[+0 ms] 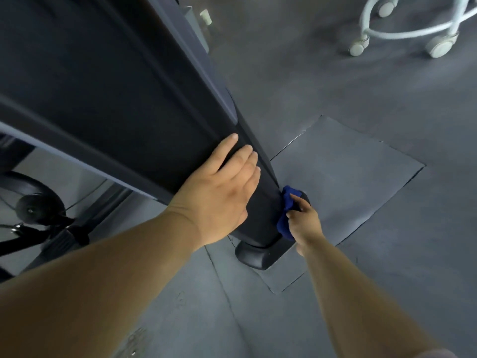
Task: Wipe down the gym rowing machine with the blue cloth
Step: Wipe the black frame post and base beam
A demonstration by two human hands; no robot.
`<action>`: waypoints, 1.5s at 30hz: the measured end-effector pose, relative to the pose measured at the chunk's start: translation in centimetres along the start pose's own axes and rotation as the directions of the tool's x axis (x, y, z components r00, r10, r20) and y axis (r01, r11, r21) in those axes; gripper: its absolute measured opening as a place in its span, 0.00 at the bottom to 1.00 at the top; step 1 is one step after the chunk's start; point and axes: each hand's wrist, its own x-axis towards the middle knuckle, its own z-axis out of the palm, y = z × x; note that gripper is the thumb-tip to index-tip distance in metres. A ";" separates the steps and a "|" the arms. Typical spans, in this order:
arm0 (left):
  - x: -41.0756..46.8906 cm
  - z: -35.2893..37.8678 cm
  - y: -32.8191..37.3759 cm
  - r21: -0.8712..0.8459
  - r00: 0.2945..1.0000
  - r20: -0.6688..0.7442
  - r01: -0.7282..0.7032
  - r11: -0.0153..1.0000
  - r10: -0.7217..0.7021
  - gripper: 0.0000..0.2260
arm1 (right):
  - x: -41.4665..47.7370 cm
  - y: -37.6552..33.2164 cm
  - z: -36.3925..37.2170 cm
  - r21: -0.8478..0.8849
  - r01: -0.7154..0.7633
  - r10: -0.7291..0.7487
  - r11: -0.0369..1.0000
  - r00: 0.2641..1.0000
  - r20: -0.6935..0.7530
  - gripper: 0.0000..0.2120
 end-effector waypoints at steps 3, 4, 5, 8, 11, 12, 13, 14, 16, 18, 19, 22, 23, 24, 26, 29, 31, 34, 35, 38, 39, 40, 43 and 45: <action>-1.1 -1.2 -1.1 -0.171 0.998 -0.059 0.014 0.985 -0.025 0.25 | -2.9 -2.8 0.9 0.165 0.052 -0.055 0.985 0.998 0.014 0.28; -1.8 -2.0 -2.0 -0.204 0.994 -0.084 0.046 0.978 -0.064 0.25 | -4.5 -4.1 1.7 0.257 0.079 -0.084 0.963 0.996 0.009 0.28; -2.6 -2.9 -3.4 -0.206 0.987 -0.110 0.096 0.974 -0.121 0.24 | -6.1 -5.6 2.6 0.344 0.119 -0.132 0.931 0.991 0.013 0.28; -5.8 -5.8 -8.5 -0.158 0.940 -0.168 0.271 0.949 -0.297 0.26 | -11.7 -10.8 6.1 0.516 0.262 -0.329 0.816 0.943 0.042 0.23; -8.7 -8.7 -14.5 -0.066 0.866 -0.223 0.444 0.893 -0.447 0.31 | -17.3 -16.5 8.7 0.533 0.504 -0.625 0.680 0.778 0.062 0.19; -9.4 -9.5 -16.3 -0.044 0.827 -0.253 0.508 0.860 -0.501 0.34 | -18.6 -17.9 9.1 0.509 0.590 -0.718 0.627 0.691 0.084 0.21; -10.1 -10.3 -18.0 -0.043 0.771 -0.288 0.583 0.812 -0.569 0.37 | -19.8 -19.2 9.5 0.486 0.659 -0.793 0.575 0.595 0.132 0.24; -10.7 -11.0 -19.7 -0.066 0.703 -0.314 0.654 0.754 -0.638 0.41 | -20.6 -20.2 9.7 0.464 0.712 -0.844 0.527 0.503 0.186 0.28; -10.8 -11.3 -21.6 -0.148 0.616 -0.333 0.714 0.684 -0.714 0.44 | -20.9 -20.9 9.8 0.406 0.788 -0.885 0.464 0.393 0.249 0.34; -10.3 -10.6 -22.0 -0.172 0.630 -0.345 0.686 0.707 -0.696 0.42 | -20.3 -20.2 9.8 0.320 0.860 -0.910 0.397 0.325 0.257 0.31; -10.0 -10.1 -22.1 -0.178 0.627 -0.364 0.679 0.712 -0.689 0.40 | -20.0 -19.7 9.7 0.290 0.884 -0.921 0.367 0.302 0.247 0.29; -10.0 -9.5 -22.0 -0.225 0.626 -0.374 0.655 0.722 -0.684 0.36 | -21.0 -19.8 9.7 0.266 0.917 -0.941 0.297 0.234 0.243 0.27; -10.3 -9.5 -22.2 -0.236 0.631 -0.381 0.640 0.731 -0.676 0.35 | -21.6 -20.6 9.9 0.226 0.946 -0.953 0.233 0.176 0.246 0.26; -10.7 -9.7 -22.5 -0.232 0.640 -0.390 0.628 0.743 -0.662 0.33 | -22.1 -21.6 10.1 0.178 0.970 -0.957 0.168 0.117 0.267 0.25; -11.7 -10.3 -23.6 -0.179 0.673 -0.436 0.586 0.790 -0.598 0.27 | -23.2 -23.0 10.5 0.108 0.992 -0.952 0.071 0.035 0.303 0.22; -12.0 -11.4 -26.8 -0.061 0.734 -0.507 0.492 0.868 -0.452 0.21 | -23.8 -22.3 11.3 0.084 0.996 -0.959 0.035 0.010 0.285 0.17; -11.5 -12.2 -28.8 0.025 0.775 -0.535 0.411 0.911 -0.335 0.20 | -23.2 -19.8 12.1 0.072 0.995 -0.978 0.065 0.049 0.203 0.16; -10.6 -12.2 -29.9 0.113 0.791 -0.566 0.353 0.929 -0.232 0.20 | -21.9 -15.4 13.5 0.102 0.955 -0.955 0.280 0.288 -0.071 0.16; -10.5 -12.1 -29.8 0.131 0.788 -0.576 0.350 0.928 -0.216 0.21 | -22.1 -14.4 14.2 0.103 0.932 -0.916 0.346 0.360 -0.179 0.15; -10.4 -11.5 -29.7 0.154 0.770 -0.614 0.334 0.930 -0.175 0.22 | -24.2 -14.1 17.5 0.069 0.918 -0.857 0.389 0.389 -0.339 0.19; -10.4 -11.4 -29.8 0.152 0.761 -0.627 0.328 0.932 -0.165 0.22 | -25.3 -14.9 18.6 0.070 0.927 -0.873 0.369 0.371 -0.317 0.20; -10.3 -11.4 -29.8 0.148 0.748 -0.645 0.319 0.936 -0.154 0.21 | -26.4 -15.7 19.3 0.063 0.942 -0.898 0.330 0.334 -0.287 0.21; -10.0 -10.9 -30.0 0.142 0.703 -0.704 0.284 0.948 -0.105 0.20 | -26.7 -16.4 19.9 -0.037 0.982 -0.952 0.183 0.168 -0.254 0.20; -9.8 -10.7 -30.2 0.121 0.663 -0.743 0.262 0.958 -0.088 0.19 | -24.9 -14.2 19.8 -0.105 0.971 -0.944 0.215 0.178 -0.279 0.19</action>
